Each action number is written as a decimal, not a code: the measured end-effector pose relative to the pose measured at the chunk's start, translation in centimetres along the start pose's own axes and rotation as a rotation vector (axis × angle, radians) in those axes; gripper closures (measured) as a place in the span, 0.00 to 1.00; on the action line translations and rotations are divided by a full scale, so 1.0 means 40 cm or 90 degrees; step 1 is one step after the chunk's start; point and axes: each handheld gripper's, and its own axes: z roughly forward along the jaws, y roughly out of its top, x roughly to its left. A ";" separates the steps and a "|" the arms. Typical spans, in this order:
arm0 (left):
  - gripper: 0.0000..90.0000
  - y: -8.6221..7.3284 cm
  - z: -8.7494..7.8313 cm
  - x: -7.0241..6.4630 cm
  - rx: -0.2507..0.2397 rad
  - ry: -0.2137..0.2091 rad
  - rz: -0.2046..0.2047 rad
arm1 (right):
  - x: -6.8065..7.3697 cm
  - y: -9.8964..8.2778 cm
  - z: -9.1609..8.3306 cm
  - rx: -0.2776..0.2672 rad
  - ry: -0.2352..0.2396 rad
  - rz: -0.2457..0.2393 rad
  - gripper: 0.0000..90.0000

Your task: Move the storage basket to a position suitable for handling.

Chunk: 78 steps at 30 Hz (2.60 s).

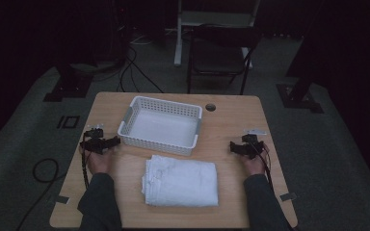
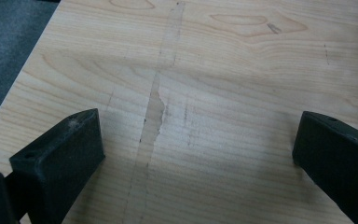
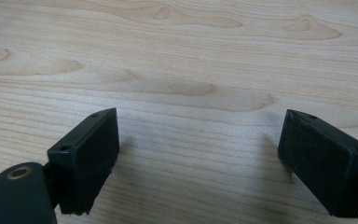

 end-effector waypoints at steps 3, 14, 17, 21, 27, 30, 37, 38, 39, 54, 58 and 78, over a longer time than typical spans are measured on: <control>0.01 0.000 0.005 0.002 -0.011 0.004 -0.003 | 0.000 0.000 0.000 0.000 0.000 0.000 0.14; 0.35 0.003 -0.026 0.015 0.003 -0.004 0.004 | 0.003 -0.004 -0.005 0.000 -0.005 0.005 0.14; 0.47 0.003 -0.033 0.014 0.006 0.004 0.014 | 0.003 -0.005 -0.005 0.000 -0.006 0.006 0.14; 0.50 0.011 -0.058 0.019 -0.016 0.003 -0.005 | 0.003 -0.005 -0.005 0.000 -0.005 0.005 0.14; 0.48 0.026 -0.115 0.032 -0.070 -0.039 -0.042 | 0.002 -0.005 -0.006 -0.002 -0.005 0.005 0.15; 0.50 0.036 -0.142 0.037 -0.108 -0.092 -0.074 | 0.002 -0.005 -0.006 -0.002 -0.004 0.004 0.16; 0.49 0.065 -0.170 0.004 -0.128 -0.178 -0.061 | 0.002 -0.006 -0.009 -0.002 0.001 -0.002 0.20; 0.49 0.068 -0.170 -0.003 -0.127 -0.188 -0.054 | 0.002 -0.006 -0.011 0.000 0.004 -0.004 0.22; 0.49 0.070 -0.171 -0.011 -0.127 -0.190 -0.045 | 0.001 -0.005 -0.014 0.003 0.006 -0.006 0.24; 0.53 0.075 -0.147 -0.063 -0.091 -0.233 -0.004 | 0.041 0.030 -0.086 -0.038 0.062 -0.012 0.48; 0.56 0.072 -0.144 -0.073 -0.083 -0.241 0.008 | 0.071 0.042 -0.100 -0.048 0.077 -0.030 0.49; 0.64 0.059 -0.148 -0.136 -0.063 -0.292 0.050 | 0.182 0.083 -0.159 -0.090 0.145 -0.076 0.50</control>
